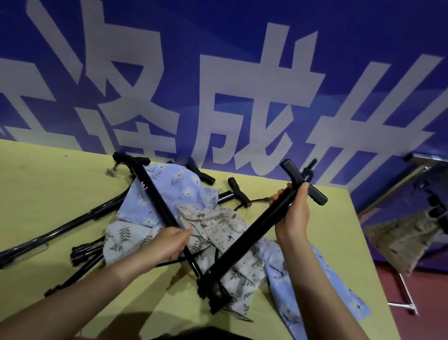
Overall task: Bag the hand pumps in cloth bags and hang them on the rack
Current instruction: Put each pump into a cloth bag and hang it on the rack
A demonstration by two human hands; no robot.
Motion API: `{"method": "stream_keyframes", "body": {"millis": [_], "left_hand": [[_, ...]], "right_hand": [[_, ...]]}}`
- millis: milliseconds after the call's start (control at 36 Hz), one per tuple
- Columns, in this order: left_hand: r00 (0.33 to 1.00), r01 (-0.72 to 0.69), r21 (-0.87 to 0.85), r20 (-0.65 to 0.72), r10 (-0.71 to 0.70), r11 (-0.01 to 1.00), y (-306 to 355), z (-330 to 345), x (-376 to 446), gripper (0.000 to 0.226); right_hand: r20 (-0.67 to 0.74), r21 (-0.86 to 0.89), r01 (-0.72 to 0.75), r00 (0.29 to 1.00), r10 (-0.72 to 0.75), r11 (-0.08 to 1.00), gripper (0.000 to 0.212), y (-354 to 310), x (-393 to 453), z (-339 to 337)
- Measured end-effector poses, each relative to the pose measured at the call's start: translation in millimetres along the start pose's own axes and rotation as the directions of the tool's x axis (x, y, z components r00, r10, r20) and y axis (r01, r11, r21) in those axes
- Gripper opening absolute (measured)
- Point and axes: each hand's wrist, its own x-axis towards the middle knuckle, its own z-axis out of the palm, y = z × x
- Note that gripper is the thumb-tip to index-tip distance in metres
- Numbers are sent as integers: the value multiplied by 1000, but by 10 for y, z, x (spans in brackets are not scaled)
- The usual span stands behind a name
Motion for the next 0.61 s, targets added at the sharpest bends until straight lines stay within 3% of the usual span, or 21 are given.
{"method": "stream_keyframes", "body": {"millis": [139, 222, 333, 444, 611], "left_hand": [[936, 190, 162, 269, -228, 968, -132, 69, -122, 53], [902, 267, 215, 287, -322, 939, -178, 172, -173, 65], [953, 249, -9, 182, -243, 968, -99, 379, -106, 50], [985, 132, -270, 142, -97, 954, 153, 663, -116, 32], [994, 67, -396, 101, -30, 916, 203, 1239, -257, 35]], "right_hand": [[-72, 158, 30, 997, -19, 987, 37, -128, 50, -116], [-73, 199, 31, 997, -17, 979, 38, -180, 114, -222], [-48, 205, -9, 999, 19, 979, 40, -255, 164, -309], [-20, 238, -48, 998, 54, 970, 40, -358, 133, -347], [57, 108, 15, 998, -21, 994, 14, -513, 172, -609]]}}
